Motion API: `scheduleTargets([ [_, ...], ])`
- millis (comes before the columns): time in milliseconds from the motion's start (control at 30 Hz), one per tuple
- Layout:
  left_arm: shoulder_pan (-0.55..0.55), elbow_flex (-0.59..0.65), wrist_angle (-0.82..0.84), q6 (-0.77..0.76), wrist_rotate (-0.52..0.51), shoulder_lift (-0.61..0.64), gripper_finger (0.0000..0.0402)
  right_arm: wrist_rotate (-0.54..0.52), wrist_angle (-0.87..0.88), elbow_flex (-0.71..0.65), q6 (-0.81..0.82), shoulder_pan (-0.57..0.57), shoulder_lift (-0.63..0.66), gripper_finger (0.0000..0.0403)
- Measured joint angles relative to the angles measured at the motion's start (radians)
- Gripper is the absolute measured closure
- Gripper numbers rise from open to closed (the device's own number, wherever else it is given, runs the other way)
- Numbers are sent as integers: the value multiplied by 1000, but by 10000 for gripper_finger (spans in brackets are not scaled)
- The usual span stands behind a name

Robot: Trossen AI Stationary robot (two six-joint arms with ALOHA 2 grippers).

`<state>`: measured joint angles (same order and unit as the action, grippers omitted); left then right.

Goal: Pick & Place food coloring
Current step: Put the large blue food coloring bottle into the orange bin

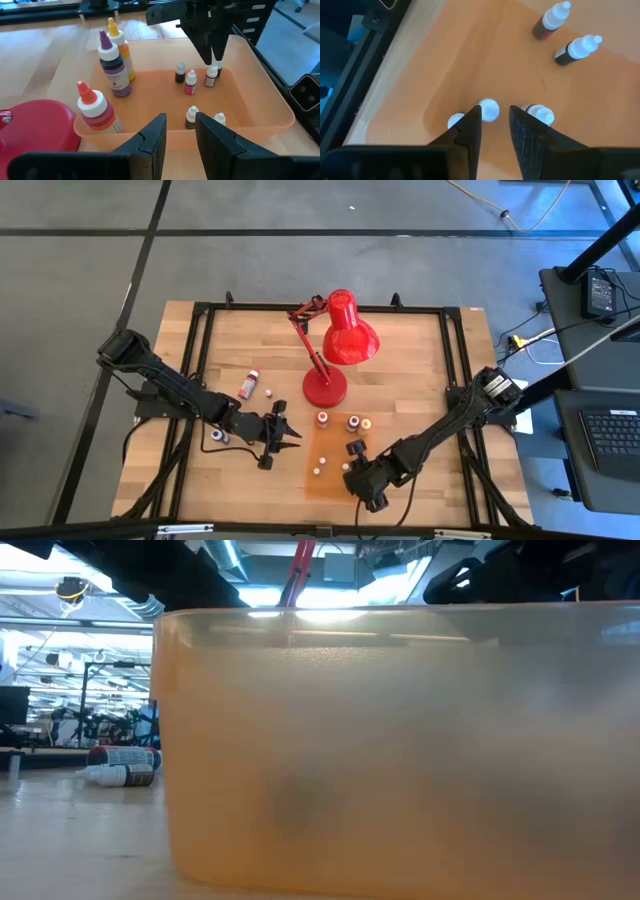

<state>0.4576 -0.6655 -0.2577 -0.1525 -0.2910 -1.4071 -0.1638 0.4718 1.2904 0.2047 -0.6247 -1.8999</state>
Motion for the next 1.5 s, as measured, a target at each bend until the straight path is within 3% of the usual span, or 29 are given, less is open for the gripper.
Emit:
scheduleTargets([
  [200, -2, -6, 83, -57, 106, 62, 302, -17, 166, 73, 22, -2, 50, 305],
  [367, -8, -7, 258, -187, 47, 166, 302, -47, 249, 33, 83, -23, 152, 305],
  [500, -13, -7, 388, -321, -30, 239, 302, -153, 169, -110, 119, -54, 275, 305],
  [733, -58, -88, 752, -580, -1, 348, 302, -185, -78, -362, 127, -49, 490, 304],
  [1000, -81, -246, 1215, -942, 40, 322, 302, -251, -174, -487, 64, -14, 572, 304],
  [1200, -69, -258, 1287, -1251, 206, 289, 302, -289, -201, -527, 25, 35, 565, 304],
  [1500, 13, -257, 1391, -1471, 234, 187, 302, -289, -222, -528, -1, 61, 565, 304],
])
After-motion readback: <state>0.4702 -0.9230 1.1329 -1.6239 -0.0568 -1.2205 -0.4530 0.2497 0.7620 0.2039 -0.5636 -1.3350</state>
